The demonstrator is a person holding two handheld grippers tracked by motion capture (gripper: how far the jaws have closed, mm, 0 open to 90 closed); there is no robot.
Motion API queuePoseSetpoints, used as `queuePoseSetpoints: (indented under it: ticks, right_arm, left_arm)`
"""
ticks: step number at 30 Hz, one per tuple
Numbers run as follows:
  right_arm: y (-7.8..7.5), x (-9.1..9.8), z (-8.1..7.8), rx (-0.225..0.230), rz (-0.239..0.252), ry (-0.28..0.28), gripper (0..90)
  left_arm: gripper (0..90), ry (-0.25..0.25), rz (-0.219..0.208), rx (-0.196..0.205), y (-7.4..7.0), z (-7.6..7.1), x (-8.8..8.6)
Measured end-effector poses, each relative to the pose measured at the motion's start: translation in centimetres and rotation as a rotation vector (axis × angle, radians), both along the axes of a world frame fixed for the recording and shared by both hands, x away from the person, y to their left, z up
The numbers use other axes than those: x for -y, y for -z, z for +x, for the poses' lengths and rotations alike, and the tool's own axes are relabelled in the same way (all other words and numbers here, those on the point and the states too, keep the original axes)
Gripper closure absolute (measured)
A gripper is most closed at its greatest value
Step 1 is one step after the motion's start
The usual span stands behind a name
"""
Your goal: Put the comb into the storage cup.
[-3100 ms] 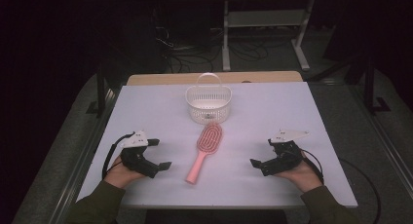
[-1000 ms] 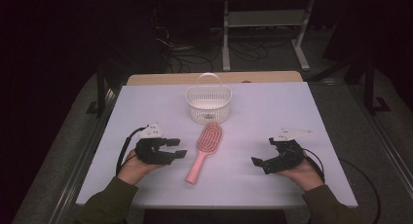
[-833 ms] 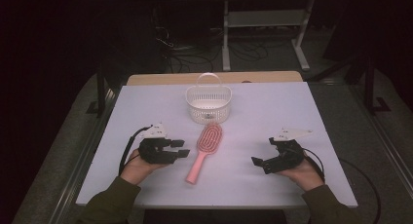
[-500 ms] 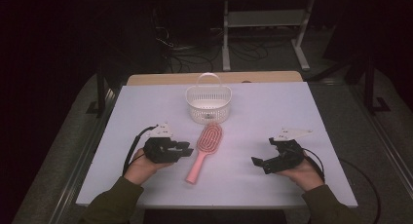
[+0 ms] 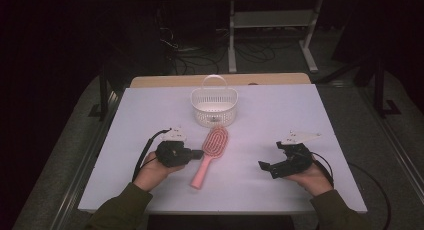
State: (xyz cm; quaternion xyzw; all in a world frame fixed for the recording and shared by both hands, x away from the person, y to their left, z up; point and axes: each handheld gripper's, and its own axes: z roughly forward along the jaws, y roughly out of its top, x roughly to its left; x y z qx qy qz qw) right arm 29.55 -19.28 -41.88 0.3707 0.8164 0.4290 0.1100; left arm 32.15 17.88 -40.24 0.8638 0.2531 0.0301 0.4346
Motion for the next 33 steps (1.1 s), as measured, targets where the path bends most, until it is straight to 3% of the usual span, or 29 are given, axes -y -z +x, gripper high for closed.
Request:
queuePoseSetpoints:
  ticks: [13,33]
  right_arm:
    - [0.0,0.0,0.0,-0.002,-0.002,0.002,0.6]
    - [0.1,0.0,0.0,-0.003,-0.002,-0.002,0.6]
  left_arm:
    - [90.0,0.045,0.039,-0.007,0.6,-0.3,2.1]
    - [90.0,0.091,0.160,-0.020,2.3,-0.7,4.3]
